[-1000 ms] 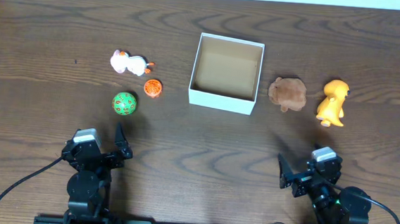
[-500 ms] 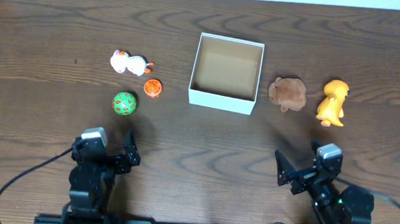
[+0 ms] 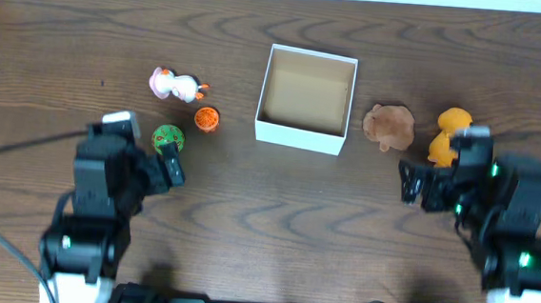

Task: Pack container
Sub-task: 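Reach the right gripper to the brown plush toy and grasp it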

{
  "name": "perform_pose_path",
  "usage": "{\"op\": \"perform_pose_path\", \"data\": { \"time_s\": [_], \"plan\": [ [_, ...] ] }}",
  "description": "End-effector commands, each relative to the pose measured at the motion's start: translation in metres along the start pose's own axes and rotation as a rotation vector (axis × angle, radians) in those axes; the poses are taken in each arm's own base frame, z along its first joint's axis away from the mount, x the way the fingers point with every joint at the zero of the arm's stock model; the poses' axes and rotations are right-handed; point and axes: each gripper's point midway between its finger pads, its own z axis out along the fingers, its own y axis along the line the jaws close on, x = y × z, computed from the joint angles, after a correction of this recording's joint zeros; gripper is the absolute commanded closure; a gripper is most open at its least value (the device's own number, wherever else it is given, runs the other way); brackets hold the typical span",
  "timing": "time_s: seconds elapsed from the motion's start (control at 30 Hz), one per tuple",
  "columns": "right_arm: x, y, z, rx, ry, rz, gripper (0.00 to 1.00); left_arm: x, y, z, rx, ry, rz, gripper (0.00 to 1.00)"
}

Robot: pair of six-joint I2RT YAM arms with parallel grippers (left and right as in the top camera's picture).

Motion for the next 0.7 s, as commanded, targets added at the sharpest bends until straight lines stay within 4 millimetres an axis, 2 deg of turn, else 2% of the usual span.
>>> {"op": "perform_pose_path", "data": {
  "time_s": [0.0, 0.13, 0.23, 0.37, 0.6, 0.67],
  "plan": [
    [-0.032, -0.004, 0.004, 0.024, 0.044, -0.051, 0.01, -0.024, -0.005, 0.002, -0.019, 0.041, 0.043, 0.02],
    [-0.050, -0.015, 0.027, 0.057, 0.149, -0.035, 0.01, -0.031, -0.005, 0.013, -0.047, 0.127, 0.044, 0.02],
    [-0.060, -0.012, 0.058, 0.000, 0.176, -0.023, 0.01, -0.032, 0.001, 0.024, -0.071, 0.171, 0.030, 0.02],
    [-0.047, -0.007, 0.100, -0.094, 0.254, 0.010, 0.01, -0.026, 0.012, 0.037, -0.103, 0.219, 0.006, 0.02],
    [-0.011, -0.036, 0.163, 0.004, 0.395, 0.164, 0.01, -0.019, 0.025, 0.045, -0.136, 0.267, -0.020, 0.02],
    [-0.006, -0.038, 0.176, 0.006, 0.406, 0.171, 0.01, -0.018, 0.025, 0.046, -0.137, 0.271, -0.020, 0.02]
  ]
}}
